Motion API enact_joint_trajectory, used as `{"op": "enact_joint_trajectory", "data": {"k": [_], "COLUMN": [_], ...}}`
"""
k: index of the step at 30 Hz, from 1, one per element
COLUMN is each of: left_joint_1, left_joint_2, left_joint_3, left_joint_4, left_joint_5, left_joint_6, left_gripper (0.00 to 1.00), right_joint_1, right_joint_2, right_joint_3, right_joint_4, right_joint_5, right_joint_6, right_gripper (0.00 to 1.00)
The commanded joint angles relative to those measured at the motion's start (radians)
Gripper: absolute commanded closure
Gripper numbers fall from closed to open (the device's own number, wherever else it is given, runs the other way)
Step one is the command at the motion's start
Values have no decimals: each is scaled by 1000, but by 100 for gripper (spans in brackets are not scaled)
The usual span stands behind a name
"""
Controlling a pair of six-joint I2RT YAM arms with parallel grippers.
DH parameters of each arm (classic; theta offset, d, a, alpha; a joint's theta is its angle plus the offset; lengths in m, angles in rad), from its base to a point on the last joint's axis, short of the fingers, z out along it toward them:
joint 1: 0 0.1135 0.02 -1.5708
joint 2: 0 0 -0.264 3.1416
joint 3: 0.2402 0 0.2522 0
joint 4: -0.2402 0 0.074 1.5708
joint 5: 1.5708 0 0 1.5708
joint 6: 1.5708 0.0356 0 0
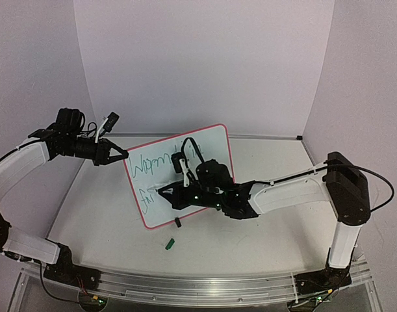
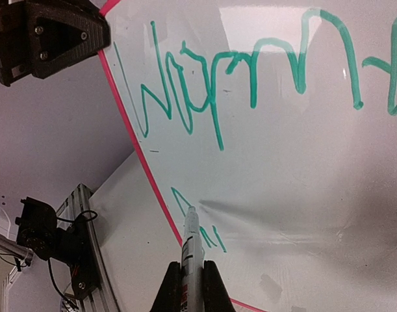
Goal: Write a sentence on the whiteboard
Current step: Write on the whiteboard with the whiteboard marker without the cap.
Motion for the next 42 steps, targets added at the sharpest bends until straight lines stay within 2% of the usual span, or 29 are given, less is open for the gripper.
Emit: {"op": "enact_joint_trajectory", "data": {"k": [1, 10, 20, 42], "left_joint_1": [-39, -41, -42, -47], "left_joint_2": [37, 37, 39, 44], "left_joint_3": [-4, -4, -4, -3], "left_joint_4": [-63, -63, -64, -64], "left_joint_5": [-28, -30, -31, -34], "left_joint_6": [20, 20, 20, 21], "left_gripper": [100, 100, 100, 100], "right_joint_1": [-4, -5, -4, -14], "right_joint_2": [23, 19, -72, -5], "right_joint_3": [36, 26, -76, -42], "right_joint_4": [-14, -16, 61, -21], "right_joint_5": [35, 72, 15, 95], "right_joint_6": [3, 10, -32, 0], "right_gripper": [100, 100, 100, 100]}}
